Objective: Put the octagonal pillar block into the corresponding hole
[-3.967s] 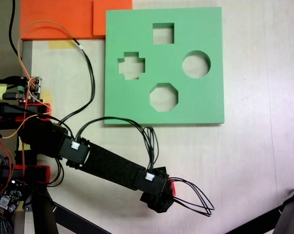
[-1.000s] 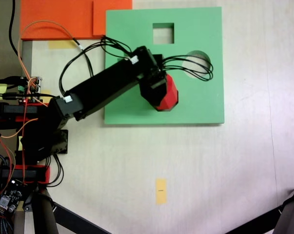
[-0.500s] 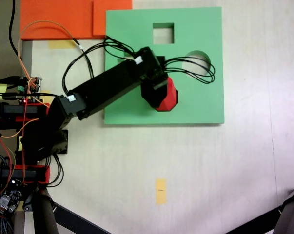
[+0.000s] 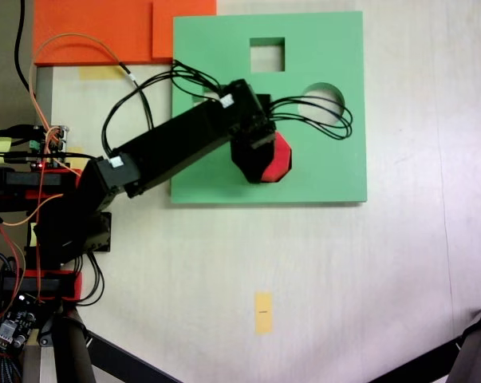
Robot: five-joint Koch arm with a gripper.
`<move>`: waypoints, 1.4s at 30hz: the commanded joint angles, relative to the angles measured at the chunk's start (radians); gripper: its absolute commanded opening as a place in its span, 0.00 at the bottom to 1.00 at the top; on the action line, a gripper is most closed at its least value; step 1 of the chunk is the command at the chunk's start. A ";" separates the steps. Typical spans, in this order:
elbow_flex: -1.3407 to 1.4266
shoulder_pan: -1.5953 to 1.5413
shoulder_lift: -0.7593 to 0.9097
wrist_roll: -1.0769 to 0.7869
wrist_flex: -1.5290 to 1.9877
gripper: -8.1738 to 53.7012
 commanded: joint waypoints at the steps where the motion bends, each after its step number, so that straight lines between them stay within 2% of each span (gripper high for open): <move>1: -0.012 -0.021 0.138 -0.054 0.015 0.97; 4: 0.006 -0.038 0.342 -0.265 0.029 0.97; 6: 0.061 -0.037 0.488 -0.581 0.026 0.97; 8: 0.114 -0.025 0.577 -0.808 0.015 0.97; 11: 0.117 -0.011 0.600 -1.008 -0.005 0.94; 13: 0.183 0.003 0.632 -1.262 -0.052 0.94; 15: 0.500 0.032 0.790 -1.566 -0.380 0.94; 17: 0.802 0.069 0.937 -1.704 -0.721 0.93; 20: 1.035 0.127 1.065 -1.726 -0.887 0.86; 22: 1.167 0.172 1.111 -1.795 -0.979 0.86; 24: 1.364 0.225 1.155 -1.901 -1.190 0.86; 26: 1.571 0.245 1.210 -1.919 -1.401 0.79; 31: 1.911 0.328 1.247 -1.924 -1.505 0.79; 35: 2.247 0.341 1.249 -1.911 -1.873 0.78; 36: 2.286 0.341 1.247 -1.916 -1.928 0.75; 42: 2.284 0.345 1.246 -1.925 -1.733 0.67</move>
